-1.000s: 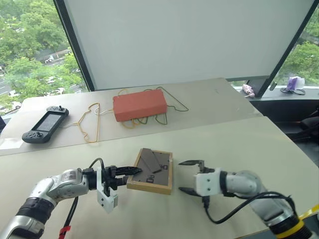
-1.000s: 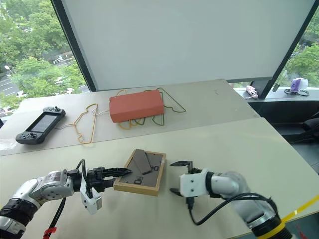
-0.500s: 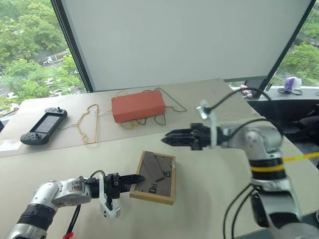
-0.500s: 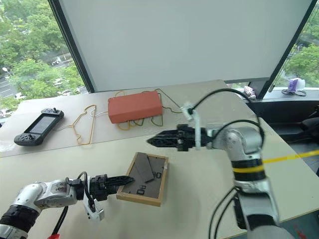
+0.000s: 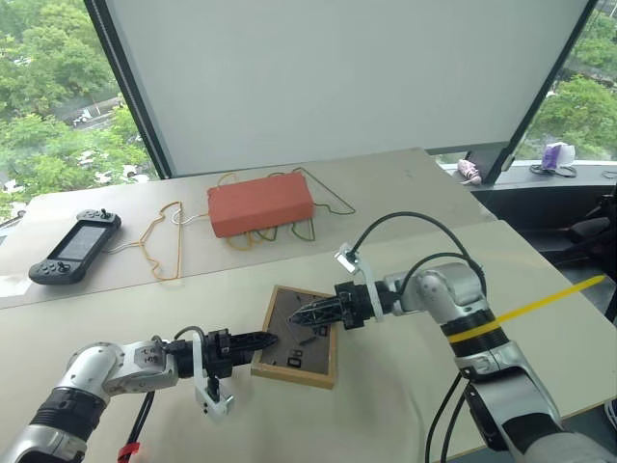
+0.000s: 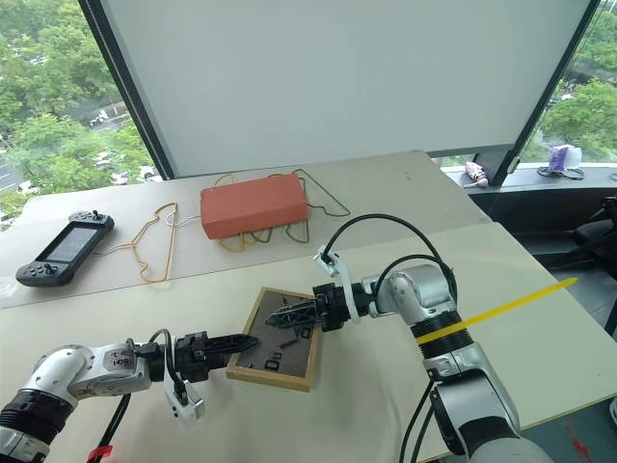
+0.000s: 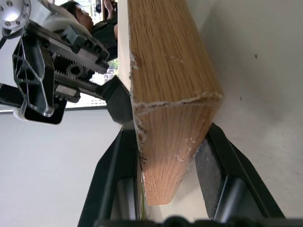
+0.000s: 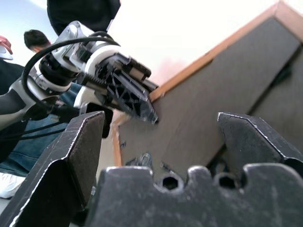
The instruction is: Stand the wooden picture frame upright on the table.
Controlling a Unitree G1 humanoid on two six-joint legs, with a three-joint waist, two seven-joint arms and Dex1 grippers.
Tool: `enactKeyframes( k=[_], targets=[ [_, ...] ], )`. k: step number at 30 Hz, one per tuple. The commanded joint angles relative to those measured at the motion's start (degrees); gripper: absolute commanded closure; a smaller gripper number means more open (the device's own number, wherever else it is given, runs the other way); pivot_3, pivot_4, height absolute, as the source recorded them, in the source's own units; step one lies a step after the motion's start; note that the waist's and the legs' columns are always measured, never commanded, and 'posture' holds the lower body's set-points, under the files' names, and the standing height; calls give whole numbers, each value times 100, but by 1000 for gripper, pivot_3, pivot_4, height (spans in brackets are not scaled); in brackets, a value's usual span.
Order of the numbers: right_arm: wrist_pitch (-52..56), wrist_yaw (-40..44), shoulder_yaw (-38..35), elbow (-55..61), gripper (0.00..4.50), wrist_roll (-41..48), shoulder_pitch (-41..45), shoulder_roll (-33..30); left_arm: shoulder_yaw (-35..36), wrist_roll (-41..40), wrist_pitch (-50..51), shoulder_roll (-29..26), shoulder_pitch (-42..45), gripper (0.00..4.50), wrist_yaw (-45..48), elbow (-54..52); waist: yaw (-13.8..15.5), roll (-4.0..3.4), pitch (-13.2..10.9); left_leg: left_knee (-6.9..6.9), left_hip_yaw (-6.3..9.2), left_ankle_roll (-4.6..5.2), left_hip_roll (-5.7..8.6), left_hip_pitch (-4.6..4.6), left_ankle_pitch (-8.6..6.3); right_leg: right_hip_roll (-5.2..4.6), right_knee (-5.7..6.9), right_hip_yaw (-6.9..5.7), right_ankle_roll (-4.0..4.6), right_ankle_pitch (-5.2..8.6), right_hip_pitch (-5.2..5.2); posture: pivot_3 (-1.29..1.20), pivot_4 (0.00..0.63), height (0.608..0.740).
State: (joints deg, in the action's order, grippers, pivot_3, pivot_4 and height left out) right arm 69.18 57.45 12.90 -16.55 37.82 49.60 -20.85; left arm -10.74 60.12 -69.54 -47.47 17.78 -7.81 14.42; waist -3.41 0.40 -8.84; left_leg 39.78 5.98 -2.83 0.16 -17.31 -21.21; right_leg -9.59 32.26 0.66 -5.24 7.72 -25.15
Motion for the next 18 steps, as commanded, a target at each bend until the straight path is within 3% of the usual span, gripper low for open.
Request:
enactKeyframes(
  k=[1, 7, 14, 18],
  targets=[
    [-304, 95, -91, -485, 53, -249, 217, -44, -1, -374, 49, -68, -30, 3375, -40, -254, -7, 0, 0, 0, 0, 0, 0, 0, 0, 0, -1, 0, 0, 0, 0, 0, 150, 740],
    [-746, 381, 134, -958, 53, -705, 267, -220, -15, -481, 137, -107, -112, 3375, -14, -274, -19, -1, 0, -3, 0, 0, -1, -2, 0, 0, -4, 0, 0, 0, -4, 0, 150, 740],
    [-64, 276, 346, 461, 53, -333, -206, 217, -55, -512, 217, -59, -61, 3375, -16, -215, -50, -2, 1, -3, 0, 0, 0, -1, 0, 1, 0, 1, 0, 0, -3, 0, 150, 740],
    [419, -142, -67, 1094, 53, 6, -209, 607, -93, -522, 259, -45, -66, 3375, -30, -179, -53, -2, 1, -3, 2, 0, -1, -1, 0, 1, 3, 0, 0, 0, -4, 0, 150, 740]
  ],
)
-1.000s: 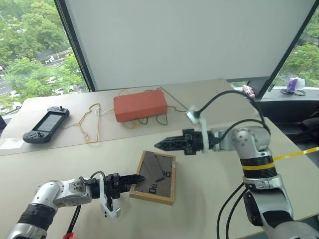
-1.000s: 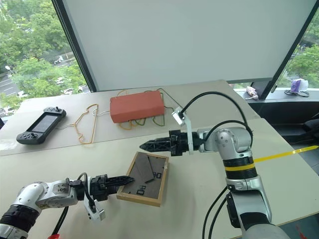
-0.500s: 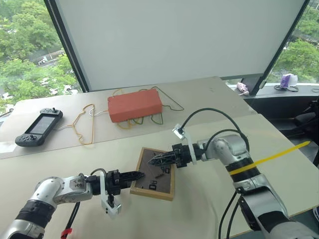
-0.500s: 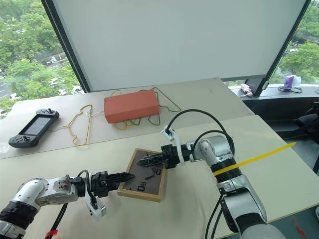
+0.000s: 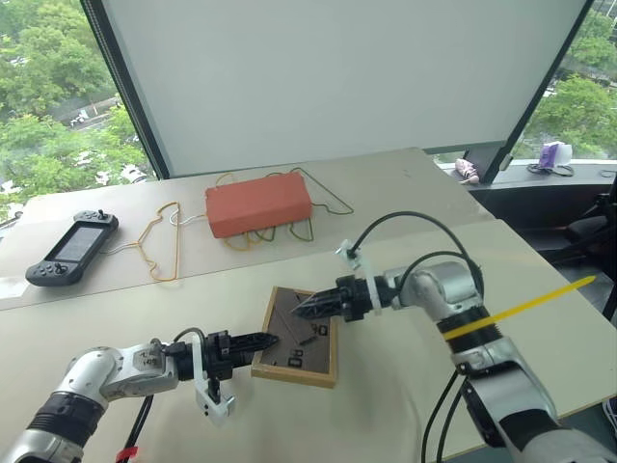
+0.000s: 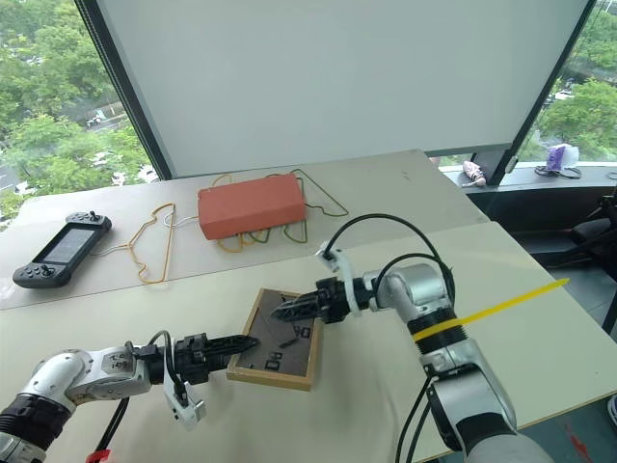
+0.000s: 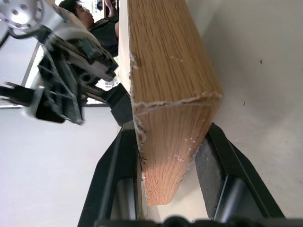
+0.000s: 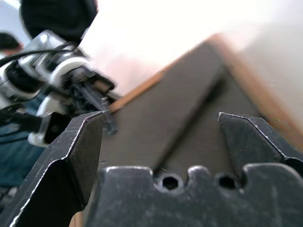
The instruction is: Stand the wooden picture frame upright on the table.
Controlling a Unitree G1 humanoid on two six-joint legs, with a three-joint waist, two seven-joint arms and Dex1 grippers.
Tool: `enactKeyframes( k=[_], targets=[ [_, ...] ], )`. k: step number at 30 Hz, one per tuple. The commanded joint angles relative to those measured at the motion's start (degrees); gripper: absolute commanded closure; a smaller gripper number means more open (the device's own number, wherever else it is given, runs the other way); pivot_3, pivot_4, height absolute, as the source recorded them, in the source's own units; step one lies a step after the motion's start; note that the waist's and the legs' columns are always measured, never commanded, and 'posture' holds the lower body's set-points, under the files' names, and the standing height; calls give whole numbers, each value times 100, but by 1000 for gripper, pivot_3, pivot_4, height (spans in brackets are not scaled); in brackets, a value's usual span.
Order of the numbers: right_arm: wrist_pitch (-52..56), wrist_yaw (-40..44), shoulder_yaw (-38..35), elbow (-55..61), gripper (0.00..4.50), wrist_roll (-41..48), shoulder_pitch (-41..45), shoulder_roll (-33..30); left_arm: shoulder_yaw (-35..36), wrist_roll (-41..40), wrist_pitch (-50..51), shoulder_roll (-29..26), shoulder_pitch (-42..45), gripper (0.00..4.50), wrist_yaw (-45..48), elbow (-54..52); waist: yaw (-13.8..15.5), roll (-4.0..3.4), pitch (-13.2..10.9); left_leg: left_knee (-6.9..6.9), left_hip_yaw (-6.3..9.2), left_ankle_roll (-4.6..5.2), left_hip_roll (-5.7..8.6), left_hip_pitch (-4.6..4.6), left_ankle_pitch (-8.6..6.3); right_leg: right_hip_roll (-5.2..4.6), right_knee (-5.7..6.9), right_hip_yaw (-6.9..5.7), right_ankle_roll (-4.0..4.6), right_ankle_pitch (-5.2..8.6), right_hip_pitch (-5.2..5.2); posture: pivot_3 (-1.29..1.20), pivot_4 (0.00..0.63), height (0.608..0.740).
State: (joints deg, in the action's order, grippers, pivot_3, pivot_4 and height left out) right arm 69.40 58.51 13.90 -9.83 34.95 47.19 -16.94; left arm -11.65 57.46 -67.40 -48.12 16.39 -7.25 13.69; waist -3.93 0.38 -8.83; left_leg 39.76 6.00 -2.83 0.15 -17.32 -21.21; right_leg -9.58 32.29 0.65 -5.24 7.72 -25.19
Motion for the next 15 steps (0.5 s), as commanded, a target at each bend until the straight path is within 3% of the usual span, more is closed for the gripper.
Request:
enactKeyframes(
  k=[1, 15],
  targets=[
    [454, -315, -275, 489, 53, 338, 41, 241, -17, -260, 59, 22, 75, 3375, -85, -99, 9, 0, 0, 1, 0, 0, 0, 0, 0, 0, 0, 0, 0, 0, 0, 0, 150, 740],
    [363, -374, -861, 1442, 53, 732, -341, -521, -133, -252, 188, 24, 140, 3375, -149, 127, 3, 0, -1, -2, -1, 0, 1, -5, 0, 0, -5, -1, 0, 0, -7, 0, 150, 740]
  ],
)
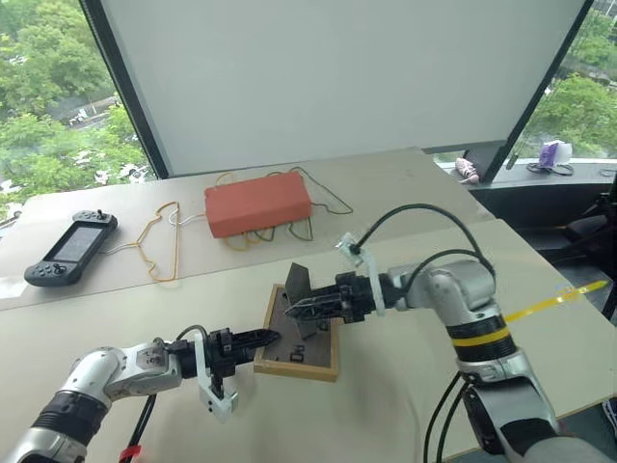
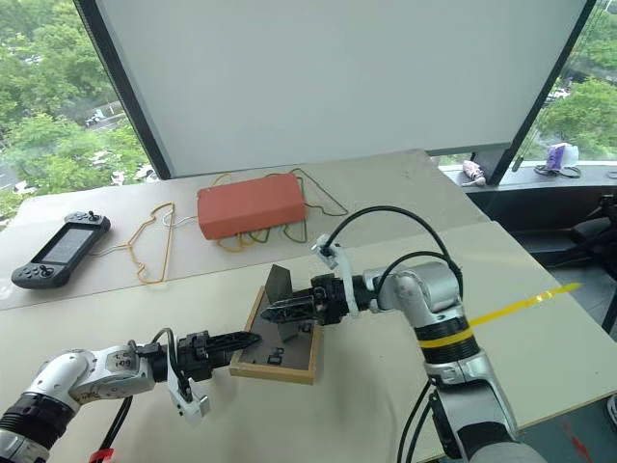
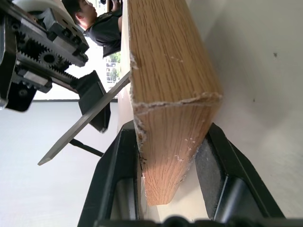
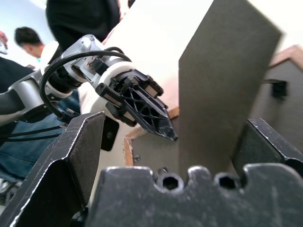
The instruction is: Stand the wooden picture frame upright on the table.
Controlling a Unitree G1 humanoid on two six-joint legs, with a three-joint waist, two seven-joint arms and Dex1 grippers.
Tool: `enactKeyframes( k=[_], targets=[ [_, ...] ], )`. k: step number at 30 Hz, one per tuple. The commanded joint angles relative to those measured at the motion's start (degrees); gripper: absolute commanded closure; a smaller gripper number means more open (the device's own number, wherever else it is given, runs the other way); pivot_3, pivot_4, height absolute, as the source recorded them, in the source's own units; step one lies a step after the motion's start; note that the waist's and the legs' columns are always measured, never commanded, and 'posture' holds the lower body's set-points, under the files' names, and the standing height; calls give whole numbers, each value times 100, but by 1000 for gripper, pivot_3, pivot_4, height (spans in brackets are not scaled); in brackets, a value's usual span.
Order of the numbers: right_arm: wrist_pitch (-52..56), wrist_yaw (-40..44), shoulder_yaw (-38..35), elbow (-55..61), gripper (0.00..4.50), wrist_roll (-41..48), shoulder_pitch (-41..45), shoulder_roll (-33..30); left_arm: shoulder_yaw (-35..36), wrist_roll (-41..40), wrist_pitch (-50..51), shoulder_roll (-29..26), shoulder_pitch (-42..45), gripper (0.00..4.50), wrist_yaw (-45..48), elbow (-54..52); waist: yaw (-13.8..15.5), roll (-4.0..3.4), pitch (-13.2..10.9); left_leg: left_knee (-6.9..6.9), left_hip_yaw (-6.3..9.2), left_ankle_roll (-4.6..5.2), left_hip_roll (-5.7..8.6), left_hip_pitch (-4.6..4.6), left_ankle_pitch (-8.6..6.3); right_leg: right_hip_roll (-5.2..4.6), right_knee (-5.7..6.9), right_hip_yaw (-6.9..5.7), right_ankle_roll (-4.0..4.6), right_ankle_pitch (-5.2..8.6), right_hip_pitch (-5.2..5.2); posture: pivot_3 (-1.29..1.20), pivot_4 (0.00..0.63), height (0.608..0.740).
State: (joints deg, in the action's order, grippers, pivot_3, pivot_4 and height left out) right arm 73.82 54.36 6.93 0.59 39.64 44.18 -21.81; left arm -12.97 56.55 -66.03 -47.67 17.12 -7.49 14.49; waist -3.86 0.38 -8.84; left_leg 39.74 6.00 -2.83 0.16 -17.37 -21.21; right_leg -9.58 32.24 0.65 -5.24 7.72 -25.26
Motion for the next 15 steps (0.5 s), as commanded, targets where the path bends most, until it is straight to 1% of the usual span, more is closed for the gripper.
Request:
enactKeyframes(
  k=[1, 8, 11, 13, 15],
  targets=[
    [-66, 28, -177, 475, 53, 295, -88, -44, -9, -155, 60, -21, 79, 3375, -138, 73, -5, 0, 0, 0, 0, 0, 0, 0, 0, 0, 0, 0, 0, 0, 0, 0, 150, 740],
    [-131, -186, -251, 463, 53, 269, -249, -76, -78, -121, 72, -66, 108, 3375, -243, 145, -1, 0, 0, 2, 0, 0, 0, 0, 0, 0, 2, 0, 0, 0, 1, 0, 150, 740],
    [-588, -165, 12, 333, 53, -145, -439, -424, -114, -76, 79, -83, 123, 3375, -303, 186, 1, 0, 0, 2, 0, 0, 1, 0, 0, -1, 1, 0, 0, 0, 1, 0, 150, 740],
    [-783, -135, 34, 242, 53, -279, -547, -618, -128, -63, 83, -91, 132, 3375, -337, 210, 29, 1, 0, 2, 0, 0, 1, 0, 0, -1, 0, 0, 0, 0, 3, 0, 150, 740],
    [-1174, 2, 94, 248, 53, -550, -771, -1053, -134, -45, 82, -101, 132, 3375, -380, 229, 38, 1, 0, 2, -1, 0, 1, 0, 0, -1, -2, 1, 0, 0, 3, 0, 150, 740]
  ],
)
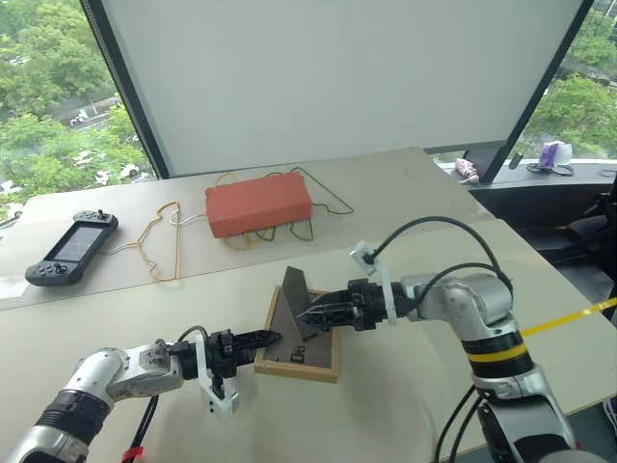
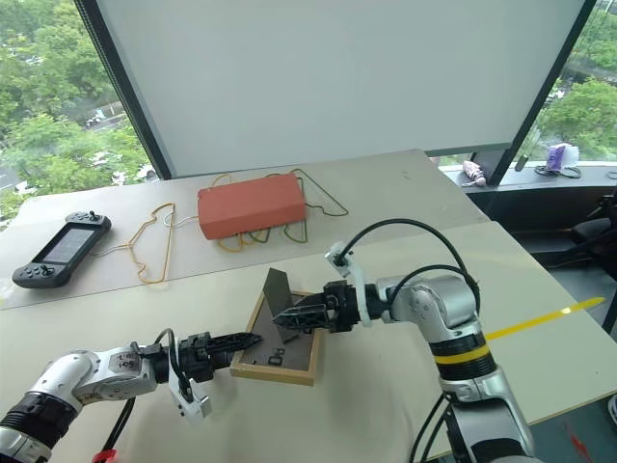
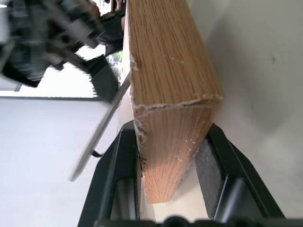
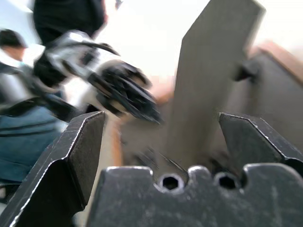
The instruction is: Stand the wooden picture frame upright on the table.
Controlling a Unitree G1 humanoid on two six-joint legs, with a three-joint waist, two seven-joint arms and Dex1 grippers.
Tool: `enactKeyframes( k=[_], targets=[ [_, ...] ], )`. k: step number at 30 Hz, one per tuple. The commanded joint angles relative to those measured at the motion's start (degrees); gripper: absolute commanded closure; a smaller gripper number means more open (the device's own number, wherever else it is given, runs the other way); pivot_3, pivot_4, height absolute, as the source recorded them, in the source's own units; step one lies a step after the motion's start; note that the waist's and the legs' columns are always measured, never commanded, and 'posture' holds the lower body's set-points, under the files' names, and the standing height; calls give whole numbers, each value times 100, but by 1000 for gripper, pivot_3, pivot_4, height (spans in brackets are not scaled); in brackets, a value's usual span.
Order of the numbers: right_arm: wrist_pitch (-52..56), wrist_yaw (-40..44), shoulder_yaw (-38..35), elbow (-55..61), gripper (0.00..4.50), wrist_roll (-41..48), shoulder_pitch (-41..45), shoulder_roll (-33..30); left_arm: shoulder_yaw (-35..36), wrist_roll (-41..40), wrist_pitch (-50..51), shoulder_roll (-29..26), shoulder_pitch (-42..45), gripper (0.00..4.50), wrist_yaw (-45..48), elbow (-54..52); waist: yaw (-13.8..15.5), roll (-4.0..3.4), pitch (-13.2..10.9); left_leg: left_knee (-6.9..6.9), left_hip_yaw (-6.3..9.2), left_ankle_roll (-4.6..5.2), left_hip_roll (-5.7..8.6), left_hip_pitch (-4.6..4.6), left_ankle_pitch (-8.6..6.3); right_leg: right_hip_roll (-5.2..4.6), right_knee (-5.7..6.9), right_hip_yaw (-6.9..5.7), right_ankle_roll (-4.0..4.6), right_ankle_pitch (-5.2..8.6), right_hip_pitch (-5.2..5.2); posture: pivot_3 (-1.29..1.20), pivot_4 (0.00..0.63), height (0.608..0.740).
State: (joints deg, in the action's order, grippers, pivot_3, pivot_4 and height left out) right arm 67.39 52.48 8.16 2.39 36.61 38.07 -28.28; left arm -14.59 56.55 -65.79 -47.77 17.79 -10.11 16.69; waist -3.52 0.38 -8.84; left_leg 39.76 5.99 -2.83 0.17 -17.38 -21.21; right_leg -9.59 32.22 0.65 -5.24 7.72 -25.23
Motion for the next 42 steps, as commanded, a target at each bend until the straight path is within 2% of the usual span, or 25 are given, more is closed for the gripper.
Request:
enactKeyframes(
  k=[1, 3, 5, 8, 11, 12, 14, 20, 23, 27, 30, 37, 38, 42],
  targets=[
    [-668, 232, -37, 56, 53, -326, -238, -553, 25, -39, 58, -97, 64, 3375, -138, 17, 7, 0, 0, 0, 0, 0, 0, 0, 0, 0, 0, 0, 0, 0, 0, 0, 150, 740],
    [-945, 319, -19, 109, 53, -466, -392, -806, 14, -25, 59, -113, 60, 3375, -166, 25, 29, 1, 0, 0, 0, 0, 0, 0, 0, 0, -1, 0, 0, 0, 2, 0, 150, 740],
    [-2867, 280, 127, 440, 53, -1433, -898, -1186, 1, -16, 56, -132, 56, 3375, -190, 39, 66, 1, 0, 0, -1, 0, 0, 0, 0, 0, -2, 0, 0, 0, 2, 0, 150, 740],
    [-4752, 272, 254, 920, 53, -2262, -1494, -1387, -12, -4, 40, -158, 63, 3375, -228, 67, 83, 1, 0, -4, -3, 0, -1, 1, 0, 0, -4, 0, -2, 1, 1, 0, 150, 740],
    [-7286, 34, 816, 1151, 53, -3779, -1989, -1710, -21, -21, 29, -179, 101, 3375, -266, 137, 69, 1, -1, -2, -11, 0, -1, 4, 0, 0, -2, 5, -3, 1, 2, 0, 150, 740],
    [-7947, -330, 1021, 1172, 53, -4424, -2041, -1698, -25, -31, 29, -180, 118, 3375, -268, 154, 69, 2, -1, -3, -13, 0, -2, 7, 0, 1, -1, 5, -3, 1, 4, 0, 150, 740],
    [-8569, -791, 1187, 1160, 53, -5022, -2053, -1516, -28, -96, 15, -171, 141, 3375, -258, 197, 82, 3, -1, 0, -16, 0, -2, 9, 0, 1, 0, 6, -4, 0, 8, 0, 150, 740],
    [-9531, -1923, 1399, 1134, 53, -6506, -1948, -944, -1, -730, 2, -63, 219, 3375, 70, 201, 110, 3, -1, 2, -18, -3, -2, 11, 2, 2, -2, 8, 1, -3, 11, 0, 150, 740],
    [-9718, -2203, 1378, 1154, 53, -6784, -1940, -762, 4, -840, 34, -38, 226, 3375, 194, 198, 134, 3, -1, 1, -19, -3, -1, 10, 2, 1, -9, 7, 0, -3, 12, 0, 150, 740],
    [-9790, -2185, 1458, 1252, 53, -6952, -2103, -658, 15, -870, 37, -8, 231, 3375, 265, 225, 117, 3, -1, -2, -22, -3, -2, 10, 2, 2, -13, 7, 1, -3, 13, 0, 150, 740],
    [-9755, -2171, 1463, 1305, 707, -6933, -2158, -569, 14, -922, 51, 19, 232, 3375, 313, 254, 108, 3, -1, -2, -22, -3, -2, 11, 2, 2, -12, 7, 1, -3, 14, 0, 150, 740],
    [-9906, -2333, 1401, 1260, 3046, -7191, -2039, -544, -17, -899, 63, 74, 258, 3375, 318, 321, 107, 3, -1, -2, -23, -3, -2, 16, 1, 3, -9, 7, 1, -3, 18, 0, 150, 740],
    [-9908, -2360, 1389, 1238, 3233, -7219, -2027, -544, -19, -909, 65, 81, 261, 3375, 321, 332, 108, 3, -1, -2, -22, -2, -2, 16, 1, 4, -9, 8, 1, -3, 18, 0, 150, 740],
    [-9910, -2428, 1287, 1208, 3249, -7214, -1946, -526, -38, -1194, -47, 88, 228, 3375, 411, 348, 108, 3, -1, -2, -23, -3, -2, 16, 1, 3, -11, 8, 1, -3, 19, 0, 150, 740]
  ],
)
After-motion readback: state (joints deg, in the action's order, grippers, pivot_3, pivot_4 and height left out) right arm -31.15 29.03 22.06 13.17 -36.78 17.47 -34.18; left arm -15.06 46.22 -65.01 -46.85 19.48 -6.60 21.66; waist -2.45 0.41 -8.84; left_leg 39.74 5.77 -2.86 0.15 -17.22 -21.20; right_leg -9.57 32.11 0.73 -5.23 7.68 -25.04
